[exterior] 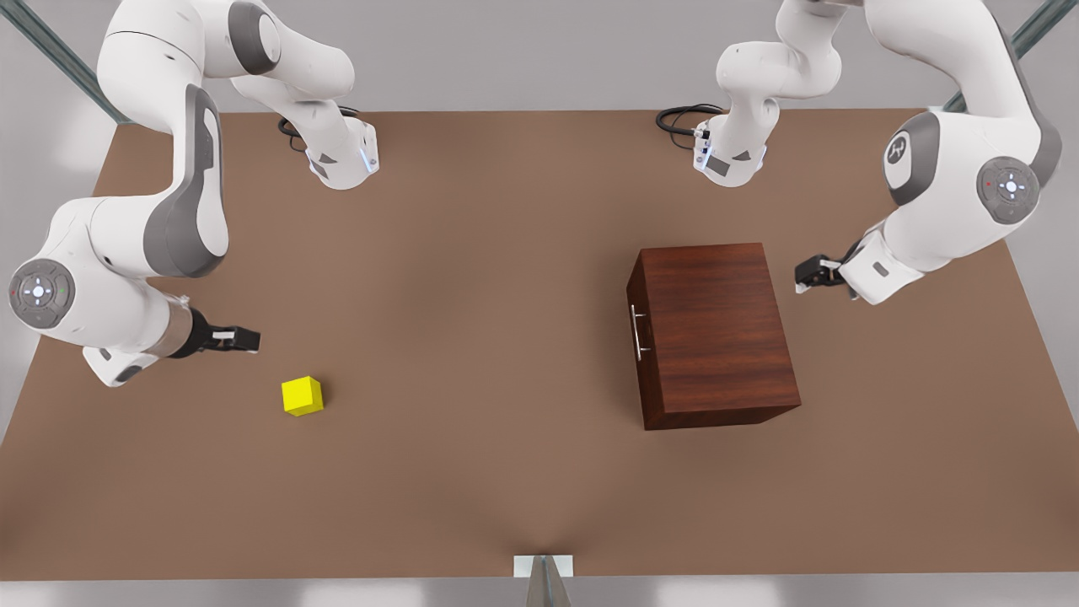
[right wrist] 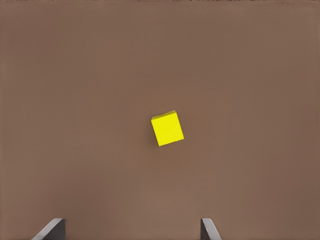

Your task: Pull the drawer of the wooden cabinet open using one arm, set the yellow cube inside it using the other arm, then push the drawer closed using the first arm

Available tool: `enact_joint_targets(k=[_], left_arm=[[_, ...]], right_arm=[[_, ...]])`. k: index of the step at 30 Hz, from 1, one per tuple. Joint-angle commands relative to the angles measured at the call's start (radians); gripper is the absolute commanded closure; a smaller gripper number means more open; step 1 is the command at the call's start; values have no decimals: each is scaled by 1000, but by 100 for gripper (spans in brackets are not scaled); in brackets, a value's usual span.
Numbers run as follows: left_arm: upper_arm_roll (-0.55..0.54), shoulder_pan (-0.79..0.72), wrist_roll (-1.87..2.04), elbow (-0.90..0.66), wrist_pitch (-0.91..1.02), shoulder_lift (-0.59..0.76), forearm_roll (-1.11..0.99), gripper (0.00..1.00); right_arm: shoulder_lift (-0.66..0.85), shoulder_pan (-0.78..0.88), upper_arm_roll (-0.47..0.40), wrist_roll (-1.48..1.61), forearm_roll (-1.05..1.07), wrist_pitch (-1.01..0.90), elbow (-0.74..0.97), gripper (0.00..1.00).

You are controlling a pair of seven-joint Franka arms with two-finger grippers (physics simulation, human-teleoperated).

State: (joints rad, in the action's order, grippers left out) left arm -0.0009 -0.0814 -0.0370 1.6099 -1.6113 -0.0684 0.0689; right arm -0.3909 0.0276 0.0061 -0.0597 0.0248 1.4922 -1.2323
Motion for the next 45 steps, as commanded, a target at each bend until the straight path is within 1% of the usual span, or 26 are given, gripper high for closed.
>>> enact_joint_targets(k=[1, 3, 4, 6, 7, 9, 10, 11, 13, 15, 17, 21, 23, 24, 28, 30, 45], left_arm=[[-1, -44, 51, -4, -45, -1, -29, 0], [-2, -74, 66, -28, -47, -16, -35, 0], [-2, -132, 166, -30, -47, -41, -34, 0], [-1, -355, 382, -31, -47, -88, -141, 0], [-1, -443, 631, -53, -45, -129, -141, 0], [-1, -587, 906, -148, -45, -267, -182, 0], [-1, -630, 1033, -179, -44, -326, -215, 0], [-1, -643, 1114, -180, -45, -360, -219, 0], [4, -655, 1115, -183, -47, -403, -225, 0], [10, -650, 1096, -186, -48, -435, -302, 0], [29, -649, 1086, -300, -44, -501, -307, 0], [27, -653, 1092, -311, -56, -531, -331, 0], [27, -673, 1088, -301, -44, -557, -394, 0], [27, -673, 1083, -301, -42, -574, -394, 0], [47, -672, 1079, -304, -42, -600, -403, 0], [47, -672, 1086, -303, -21, -611, -409, 0], [48, -673, 1143, -301, -24, -669, -432, 0]], right_arm=[[1, 0, 0, -22, 1, 31, 0, 0], [1, 0, 2, -19, 0, 22, 0, 0], [1, 11, 6, -20, -12, 17, -10, 0], [6, 3, -2, -22, -3, -35, -9, 0], [6, 2, -8, -22, -3, -33, -6, 0], [6, 6, -2, -23, -5, -33, -7, 0], [6, 6, -2, -23, -6, -33, -7, 0], [6, 5, -2, -23, -6, -33, -7, 0], [6, 6, -2, -23, -8, -33, -7, 0], [6, 6, -2, -23, -8, -33, -7, 0], [4, 6, -2, -23, -8, -33, -7, 0], [4, 8, 0, -22, -9, -33, -7, 0], [3, 8, 0, -22, -9, -32, -7, 0], [3, 8, 0, -22, -9, -33, -7, 0], [3, 8, 0, -22, -11, -32, -7, 0], [3, 9, 3, -22, -12, -33, -7, 0], [-5, 9, 6, -20, -11, -24, -7, 0]])
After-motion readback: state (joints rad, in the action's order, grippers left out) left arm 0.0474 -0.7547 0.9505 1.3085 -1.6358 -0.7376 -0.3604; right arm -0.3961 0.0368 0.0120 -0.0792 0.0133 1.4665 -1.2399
